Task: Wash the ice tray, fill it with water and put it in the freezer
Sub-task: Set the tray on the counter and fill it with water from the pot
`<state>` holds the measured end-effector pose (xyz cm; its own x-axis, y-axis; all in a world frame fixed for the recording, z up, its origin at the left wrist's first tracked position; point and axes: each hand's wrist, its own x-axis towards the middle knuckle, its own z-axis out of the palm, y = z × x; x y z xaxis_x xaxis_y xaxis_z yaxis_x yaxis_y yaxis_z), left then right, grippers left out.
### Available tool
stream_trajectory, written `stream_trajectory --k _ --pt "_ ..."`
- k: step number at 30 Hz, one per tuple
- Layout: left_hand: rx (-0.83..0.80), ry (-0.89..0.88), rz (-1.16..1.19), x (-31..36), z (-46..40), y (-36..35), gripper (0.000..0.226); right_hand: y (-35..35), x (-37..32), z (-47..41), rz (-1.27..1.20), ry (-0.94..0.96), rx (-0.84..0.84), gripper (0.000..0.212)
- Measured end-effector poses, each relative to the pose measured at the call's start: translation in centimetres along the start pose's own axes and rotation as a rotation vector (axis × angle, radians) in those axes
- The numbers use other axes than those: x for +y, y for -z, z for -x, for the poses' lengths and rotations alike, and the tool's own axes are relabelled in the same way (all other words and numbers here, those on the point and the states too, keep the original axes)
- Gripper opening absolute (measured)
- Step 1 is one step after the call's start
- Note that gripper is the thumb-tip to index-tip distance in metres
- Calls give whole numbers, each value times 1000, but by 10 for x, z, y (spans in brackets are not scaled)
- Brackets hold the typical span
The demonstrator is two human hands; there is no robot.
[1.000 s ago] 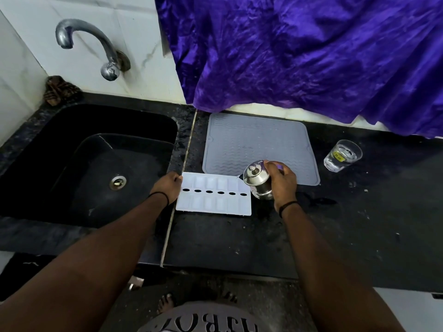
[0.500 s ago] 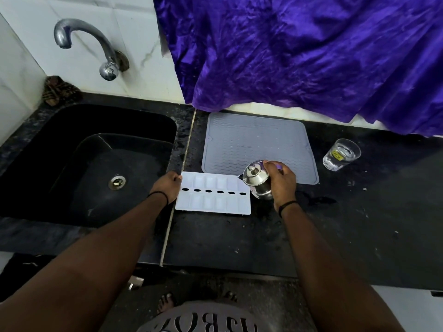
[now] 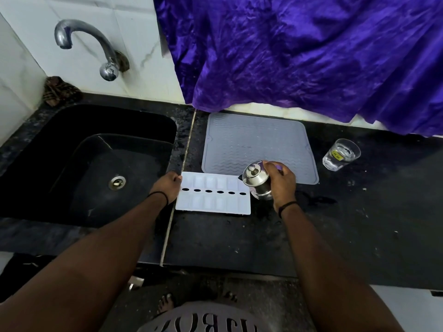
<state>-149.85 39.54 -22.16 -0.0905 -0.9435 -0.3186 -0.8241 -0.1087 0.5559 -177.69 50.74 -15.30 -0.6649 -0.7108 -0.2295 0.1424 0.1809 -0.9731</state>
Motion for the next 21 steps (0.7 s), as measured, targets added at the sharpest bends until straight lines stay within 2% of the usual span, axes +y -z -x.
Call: stream_trajectory --k 6,21 --pt "-11 -19 -8 1 1 1 29 -5 -5 4 -103 -9 -6 4" --pt "-10 -30 19 2 6 4 25 -25 -6 3 26 28 -60 8"
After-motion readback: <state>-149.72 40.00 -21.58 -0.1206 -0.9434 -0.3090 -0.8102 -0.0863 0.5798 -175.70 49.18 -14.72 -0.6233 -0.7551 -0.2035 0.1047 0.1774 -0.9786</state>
